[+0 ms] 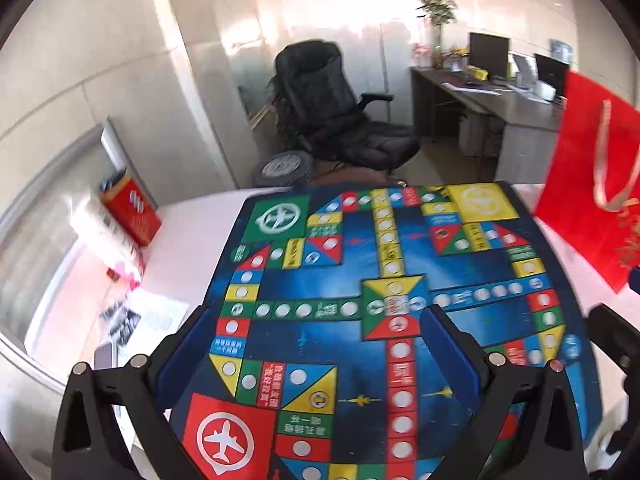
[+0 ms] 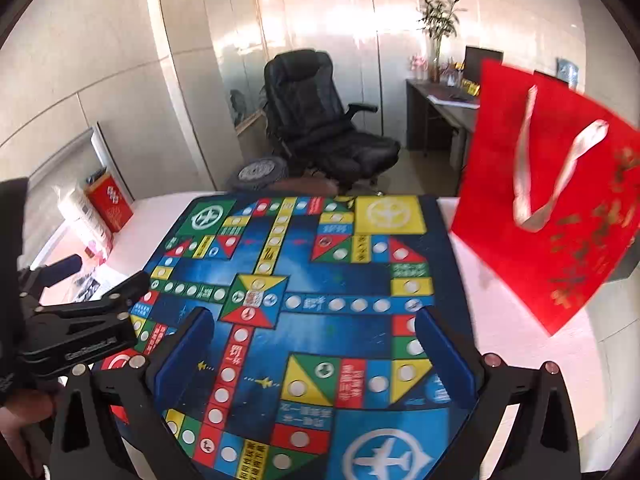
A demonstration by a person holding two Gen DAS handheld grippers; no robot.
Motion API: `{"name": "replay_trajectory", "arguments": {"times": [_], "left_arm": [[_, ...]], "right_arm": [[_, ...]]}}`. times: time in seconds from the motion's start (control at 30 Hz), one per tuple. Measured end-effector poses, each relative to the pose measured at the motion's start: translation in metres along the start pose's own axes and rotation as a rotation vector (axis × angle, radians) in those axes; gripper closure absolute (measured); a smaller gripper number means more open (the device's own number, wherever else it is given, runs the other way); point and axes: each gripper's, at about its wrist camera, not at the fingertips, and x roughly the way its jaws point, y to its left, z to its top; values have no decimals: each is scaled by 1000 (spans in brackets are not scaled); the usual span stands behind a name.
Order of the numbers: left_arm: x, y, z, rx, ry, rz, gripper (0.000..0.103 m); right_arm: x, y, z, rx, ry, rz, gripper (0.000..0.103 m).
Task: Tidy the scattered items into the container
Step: 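Withdraw both open tools from the bag back over the mat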
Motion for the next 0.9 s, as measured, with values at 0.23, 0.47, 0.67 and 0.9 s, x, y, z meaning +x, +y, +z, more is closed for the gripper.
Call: {"name": "replay_trajectory", "arguments": {"times": [0.23,0.47,0.67,0.9], "left_arm": [[30,0,-3,5,42,-10,0],[37,-20,34,19,-3,-47,0],[38,-27,54,15,-37,-87,0],[42,-22,58,14,-37,-82,0]], "right_arm": [[20,-7,-12,56,25,-18,0],[38,-20,-10,95,47,-41,0],[41,-33,-9,113,56,-69,0],[40,-38,-8,130,44,-78,0]]}}
